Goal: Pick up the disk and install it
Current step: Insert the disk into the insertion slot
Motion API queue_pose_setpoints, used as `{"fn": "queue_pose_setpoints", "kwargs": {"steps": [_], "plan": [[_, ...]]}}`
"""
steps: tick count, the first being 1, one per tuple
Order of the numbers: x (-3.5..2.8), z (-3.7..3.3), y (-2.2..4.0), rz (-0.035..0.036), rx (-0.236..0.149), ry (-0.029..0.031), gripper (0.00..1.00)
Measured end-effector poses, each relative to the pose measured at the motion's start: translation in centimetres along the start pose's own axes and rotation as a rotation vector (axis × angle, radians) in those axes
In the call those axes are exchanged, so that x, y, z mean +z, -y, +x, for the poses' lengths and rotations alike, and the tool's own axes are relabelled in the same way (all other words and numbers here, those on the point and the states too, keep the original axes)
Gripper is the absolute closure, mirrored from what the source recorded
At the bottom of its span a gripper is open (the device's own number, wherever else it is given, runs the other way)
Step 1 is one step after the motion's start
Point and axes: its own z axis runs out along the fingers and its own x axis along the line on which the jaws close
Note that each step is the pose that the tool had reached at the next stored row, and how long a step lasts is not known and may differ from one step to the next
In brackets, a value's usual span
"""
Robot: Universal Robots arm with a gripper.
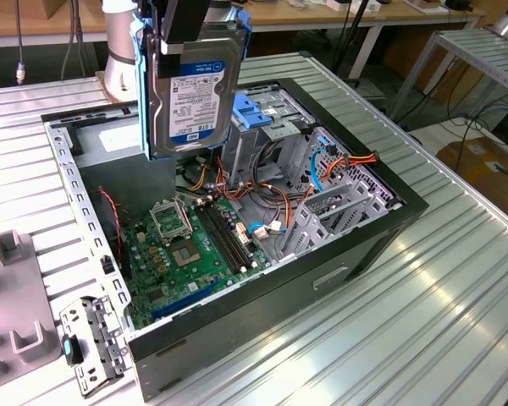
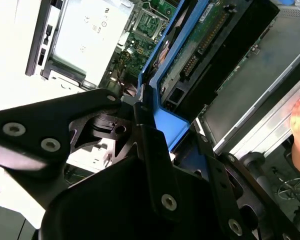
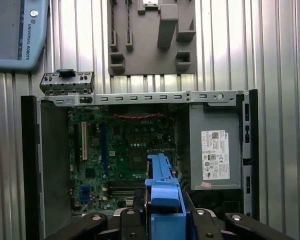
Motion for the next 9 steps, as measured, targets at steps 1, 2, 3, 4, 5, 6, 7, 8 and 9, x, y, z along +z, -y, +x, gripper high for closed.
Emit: {"fn": "queue_pose_setpoints", "kwargs": {"steps": [1, 2, 3, 4, 5, 6, 7, 8, 9], "plan": [[0.0, 0.05, 0.0, 0.0, 0.0, -0.0001, 0.63], [0.0, 0.13, 0.01, 0.0, 0.0, -0.0002, 0.63], [0.01, 0.38, 0.02, 0.0, 0.0, -0.0002, 0.63], [0.01, 0.6, 0.03, 0.0, 0.0, -0.0003, 0.63], [0.03, 0.78, 0.04, 0.0, 0.0, -0.0001, 0.63], [0.03, 1.03, 0.05, 0.0, 0.0, -0.0002, 0.63], [0.04, 1.22, 0.06, 0.0001, 0.0, -0.0001, 0.63], [0.05, 1.41, 0.07, 0.0, 0.0, -0.0001, 0.63], [0.05, 1.6, 0.07, 0.0, 0.0, -0.0001, 0.63]]}}
